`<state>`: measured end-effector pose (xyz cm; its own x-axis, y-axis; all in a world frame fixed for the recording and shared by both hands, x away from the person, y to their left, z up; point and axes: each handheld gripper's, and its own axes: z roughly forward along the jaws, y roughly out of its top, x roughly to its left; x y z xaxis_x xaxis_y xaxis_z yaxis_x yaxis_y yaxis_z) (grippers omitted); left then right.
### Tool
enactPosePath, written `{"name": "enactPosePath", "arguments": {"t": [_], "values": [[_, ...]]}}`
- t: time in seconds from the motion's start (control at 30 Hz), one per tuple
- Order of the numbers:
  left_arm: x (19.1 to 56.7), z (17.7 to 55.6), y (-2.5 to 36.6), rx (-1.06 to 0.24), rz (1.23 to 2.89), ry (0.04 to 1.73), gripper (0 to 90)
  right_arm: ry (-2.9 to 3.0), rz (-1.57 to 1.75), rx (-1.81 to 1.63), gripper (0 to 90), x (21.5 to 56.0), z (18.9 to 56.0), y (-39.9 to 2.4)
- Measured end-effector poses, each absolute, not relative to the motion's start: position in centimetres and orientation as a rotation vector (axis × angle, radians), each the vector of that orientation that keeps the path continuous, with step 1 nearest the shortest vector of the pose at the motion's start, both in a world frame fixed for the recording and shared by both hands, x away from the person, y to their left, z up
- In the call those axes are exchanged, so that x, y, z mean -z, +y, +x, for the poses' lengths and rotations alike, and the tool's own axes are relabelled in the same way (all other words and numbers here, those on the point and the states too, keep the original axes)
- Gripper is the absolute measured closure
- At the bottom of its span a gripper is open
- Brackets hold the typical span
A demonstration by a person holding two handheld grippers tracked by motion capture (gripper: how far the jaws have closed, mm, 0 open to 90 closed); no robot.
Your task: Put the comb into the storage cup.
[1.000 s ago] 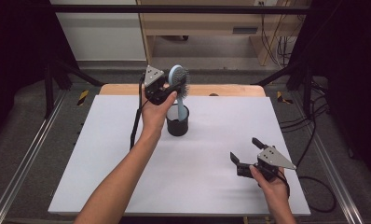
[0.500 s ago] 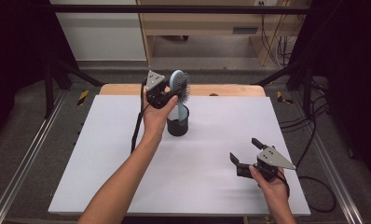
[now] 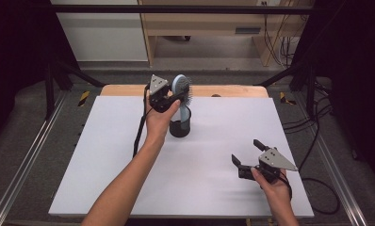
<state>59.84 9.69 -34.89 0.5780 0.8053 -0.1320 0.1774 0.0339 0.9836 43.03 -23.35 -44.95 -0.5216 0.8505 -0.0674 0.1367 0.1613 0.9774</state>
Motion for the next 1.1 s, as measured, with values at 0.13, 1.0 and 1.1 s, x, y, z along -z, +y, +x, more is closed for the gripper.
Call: {"name": "enactPosePath", "arguments": {"t": [0.13, 1.0, 1.1], "values": [[35.2, 59.9, 9.7, -0.593, 1.492, 0.884, 50.1, 1.794, 0.940, -1.406, 4.1, 45.0, 43.0, -23.3], [36.2, 60.2, 9.7, -0.585, 1.501, 0.893, 50.0, 1.802, 0.938, -1.405, 4.0, 45.0, 43.0, -23.2], [36.3, 60.2, 9.6, -0.584, 1.502, 0.895, 50.0, 1.803, 0.936, -1.405, 4.0, 45.0, 43.0, -23.2]]}}
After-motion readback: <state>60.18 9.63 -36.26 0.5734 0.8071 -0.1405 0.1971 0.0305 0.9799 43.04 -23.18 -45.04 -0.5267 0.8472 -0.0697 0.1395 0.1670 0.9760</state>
